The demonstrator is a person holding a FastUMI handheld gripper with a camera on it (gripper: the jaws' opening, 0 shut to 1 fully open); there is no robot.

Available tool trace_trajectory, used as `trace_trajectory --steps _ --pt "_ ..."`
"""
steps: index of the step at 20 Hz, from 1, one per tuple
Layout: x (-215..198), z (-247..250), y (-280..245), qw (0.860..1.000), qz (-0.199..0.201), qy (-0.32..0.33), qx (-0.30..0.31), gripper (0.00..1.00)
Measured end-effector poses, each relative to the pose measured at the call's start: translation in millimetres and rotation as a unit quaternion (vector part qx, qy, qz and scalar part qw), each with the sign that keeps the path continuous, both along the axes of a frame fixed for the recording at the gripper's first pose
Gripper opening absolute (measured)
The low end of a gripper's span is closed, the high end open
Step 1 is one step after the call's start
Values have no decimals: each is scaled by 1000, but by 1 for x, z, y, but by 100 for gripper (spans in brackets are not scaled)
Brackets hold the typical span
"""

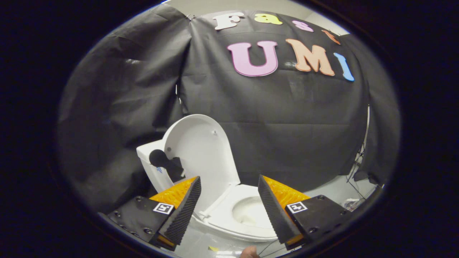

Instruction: Open the toilet lid.

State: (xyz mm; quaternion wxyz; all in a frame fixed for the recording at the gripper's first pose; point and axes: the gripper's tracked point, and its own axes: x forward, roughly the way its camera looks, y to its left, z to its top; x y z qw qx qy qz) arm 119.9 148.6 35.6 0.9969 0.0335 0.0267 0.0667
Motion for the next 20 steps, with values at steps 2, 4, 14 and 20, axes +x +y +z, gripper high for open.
trace_trajectory --steps 2,4,14,20 --pt "-9 -7 -19 1000 -6 -1 -4 98" --pt "-17 -15 -40 1000 -16 4 2 98" --pt "-54 -19 -126 997 -60 -42 25 98" --pt "-62 -18 -147 996 -61 -59 36 98"
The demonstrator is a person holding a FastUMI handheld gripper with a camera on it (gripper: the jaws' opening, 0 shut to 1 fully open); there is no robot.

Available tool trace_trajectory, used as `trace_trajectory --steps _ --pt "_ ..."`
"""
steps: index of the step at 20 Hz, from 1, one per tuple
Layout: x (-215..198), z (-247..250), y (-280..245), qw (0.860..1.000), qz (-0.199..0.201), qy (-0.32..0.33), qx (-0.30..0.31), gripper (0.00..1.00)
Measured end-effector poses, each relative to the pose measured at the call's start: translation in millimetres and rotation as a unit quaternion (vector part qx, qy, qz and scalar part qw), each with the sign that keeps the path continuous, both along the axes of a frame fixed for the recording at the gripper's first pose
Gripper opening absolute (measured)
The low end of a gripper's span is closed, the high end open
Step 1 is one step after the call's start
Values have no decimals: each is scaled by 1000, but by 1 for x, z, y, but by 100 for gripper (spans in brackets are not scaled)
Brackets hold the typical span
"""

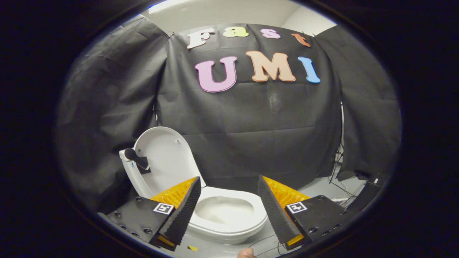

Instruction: Open the toilet lid.

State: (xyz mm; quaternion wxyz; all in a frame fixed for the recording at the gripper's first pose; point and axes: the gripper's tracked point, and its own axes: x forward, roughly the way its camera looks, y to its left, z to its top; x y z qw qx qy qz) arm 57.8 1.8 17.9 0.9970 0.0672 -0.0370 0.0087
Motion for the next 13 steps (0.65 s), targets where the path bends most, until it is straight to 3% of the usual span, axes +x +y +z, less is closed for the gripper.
trace_trajectory --steps 13 --pt "9 8 -20 999 15 -42 -18 98"
